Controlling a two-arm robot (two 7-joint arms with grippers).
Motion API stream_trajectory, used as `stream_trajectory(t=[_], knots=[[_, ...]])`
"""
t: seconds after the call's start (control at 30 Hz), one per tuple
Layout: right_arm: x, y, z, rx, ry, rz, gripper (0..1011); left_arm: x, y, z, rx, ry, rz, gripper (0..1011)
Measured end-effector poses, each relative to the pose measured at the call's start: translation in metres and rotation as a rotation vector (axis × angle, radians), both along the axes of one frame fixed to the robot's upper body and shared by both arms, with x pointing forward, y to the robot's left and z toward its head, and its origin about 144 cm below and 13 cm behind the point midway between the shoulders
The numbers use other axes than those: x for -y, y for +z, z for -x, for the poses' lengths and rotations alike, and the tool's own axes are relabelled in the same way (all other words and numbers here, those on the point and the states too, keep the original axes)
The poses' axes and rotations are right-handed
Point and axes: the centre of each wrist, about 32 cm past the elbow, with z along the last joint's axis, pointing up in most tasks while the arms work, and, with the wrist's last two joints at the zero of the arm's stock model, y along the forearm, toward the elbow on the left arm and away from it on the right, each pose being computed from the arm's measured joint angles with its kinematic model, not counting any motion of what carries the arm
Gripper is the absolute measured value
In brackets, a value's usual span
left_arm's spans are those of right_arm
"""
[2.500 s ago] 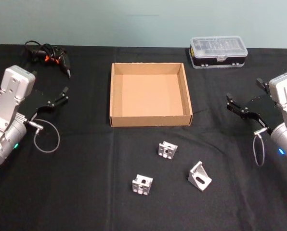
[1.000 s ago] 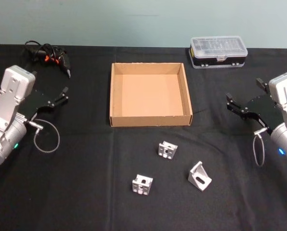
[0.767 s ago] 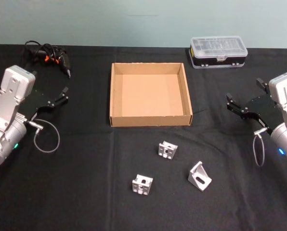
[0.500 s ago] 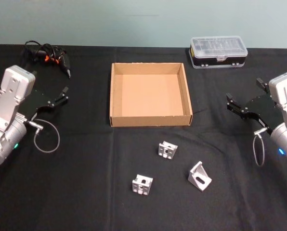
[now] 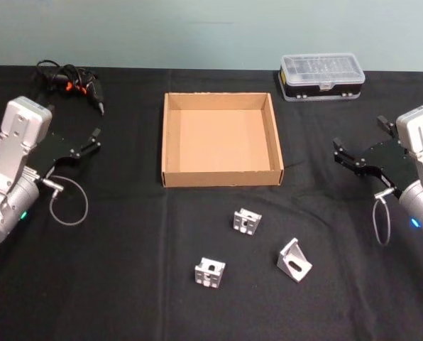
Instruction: Use one hand to pick up the angle iron from the table and place it into the box.
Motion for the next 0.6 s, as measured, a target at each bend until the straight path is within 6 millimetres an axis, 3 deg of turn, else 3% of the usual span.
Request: stream_trajectory(t=[0.23,0.6], knots=[[0.0,0.009,0.006,-0.019,0.041,-0.007,1004,0.0,0.0,0.0,0.0,0.0,0.0,1011],[0.007,0.042,0.034,-0.077,0.151,-0.025,1004,0.0,0.0,0.0,0.0,0.0,0.0,1011]])
